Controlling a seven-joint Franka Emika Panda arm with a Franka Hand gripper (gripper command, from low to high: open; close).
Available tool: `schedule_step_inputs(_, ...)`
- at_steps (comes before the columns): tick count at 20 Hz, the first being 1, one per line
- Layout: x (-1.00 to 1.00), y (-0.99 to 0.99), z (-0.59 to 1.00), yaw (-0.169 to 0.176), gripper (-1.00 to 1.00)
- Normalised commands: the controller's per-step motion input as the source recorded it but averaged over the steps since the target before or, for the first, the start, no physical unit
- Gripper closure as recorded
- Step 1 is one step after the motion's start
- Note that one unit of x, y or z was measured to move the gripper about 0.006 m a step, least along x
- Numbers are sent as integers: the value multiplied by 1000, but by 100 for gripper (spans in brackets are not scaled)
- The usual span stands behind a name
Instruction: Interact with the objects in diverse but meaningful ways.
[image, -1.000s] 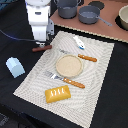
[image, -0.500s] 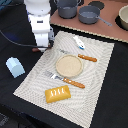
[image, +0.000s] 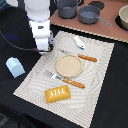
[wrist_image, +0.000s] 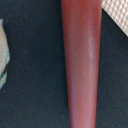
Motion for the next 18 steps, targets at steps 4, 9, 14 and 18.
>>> schedule_step_inputs(4, 4, -159, -1, 35, 100)
schedule_step_inputs(9, 0, -177, -115, 43, 100)
schedule_step_inputs(14, 30, -49, -358, 85, 100)
schedule_step_inputs(18, 115, -15, -714, 103, 100)
